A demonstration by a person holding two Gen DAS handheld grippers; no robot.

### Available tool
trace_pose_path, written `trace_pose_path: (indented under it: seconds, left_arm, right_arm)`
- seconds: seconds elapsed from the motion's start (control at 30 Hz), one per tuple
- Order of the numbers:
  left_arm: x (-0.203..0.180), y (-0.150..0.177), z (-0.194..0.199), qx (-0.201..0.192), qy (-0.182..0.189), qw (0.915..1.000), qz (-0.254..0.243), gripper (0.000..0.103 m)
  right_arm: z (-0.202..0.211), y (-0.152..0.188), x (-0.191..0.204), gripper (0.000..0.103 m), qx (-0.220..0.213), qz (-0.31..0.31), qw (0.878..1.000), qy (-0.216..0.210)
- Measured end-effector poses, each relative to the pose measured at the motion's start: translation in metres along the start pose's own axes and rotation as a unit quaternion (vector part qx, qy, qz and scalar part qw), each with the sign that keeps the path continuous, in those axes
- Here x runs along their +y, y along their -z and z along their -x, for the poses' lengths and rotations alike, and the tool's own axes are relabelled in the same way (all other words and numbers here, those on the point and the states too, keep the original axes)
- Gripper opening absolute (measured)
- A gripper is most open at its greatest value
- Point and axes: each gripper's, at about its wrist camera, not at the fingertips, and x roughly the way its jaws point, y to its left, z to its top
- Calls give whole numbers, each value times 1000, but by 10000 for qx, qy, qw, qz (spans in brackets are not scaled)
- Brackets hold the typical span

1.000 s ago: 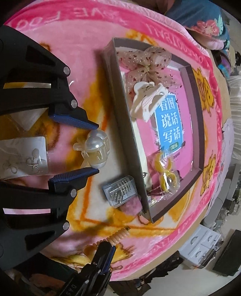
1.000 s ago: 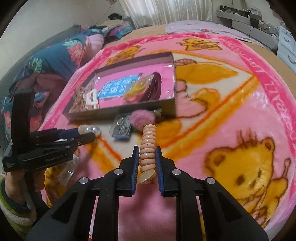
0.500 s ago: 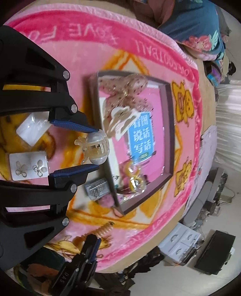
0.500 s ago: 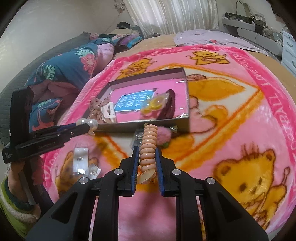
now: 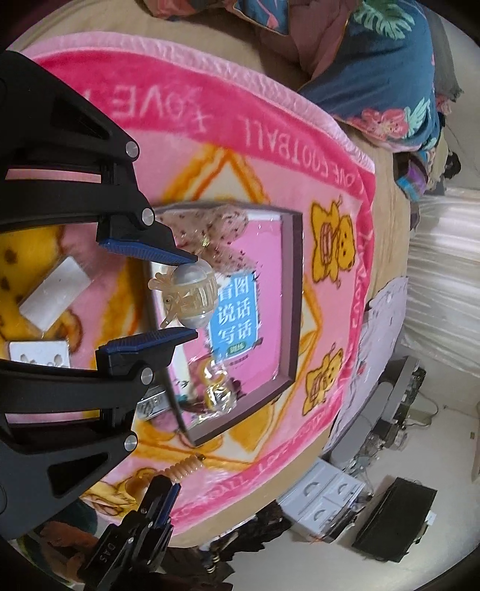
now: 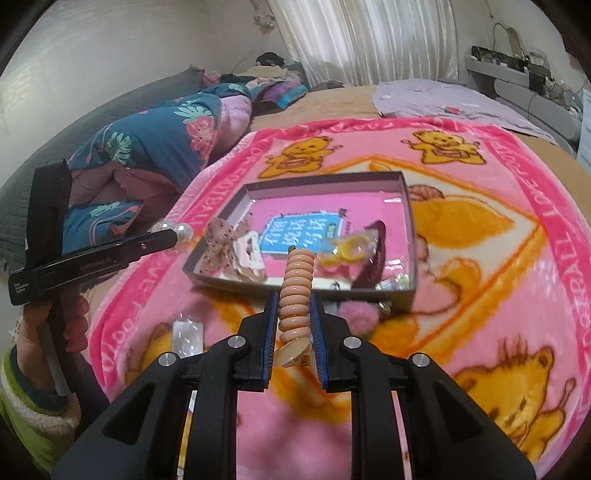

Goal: Organize jewelry
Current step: 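Carry the pearl clip and peach hair tie over the box with both tools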

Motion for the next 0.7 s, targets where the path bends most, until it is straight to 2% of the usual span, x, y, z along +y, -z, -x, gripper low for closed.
trace_pose_path:
  seconds: [0.37, 0.7]
  left_arm:
    - [9, -13, -10, -14, -97, 9999, 82, 26]
    - [-8, -32, -32, 2, -85, 9999, -84, 26]
  right_arm:
    - [-3, -32, 5, 17, -289, 103, 9995, -46]
    - [1, -71, -27, 17, -684, -241, 9971, 224]
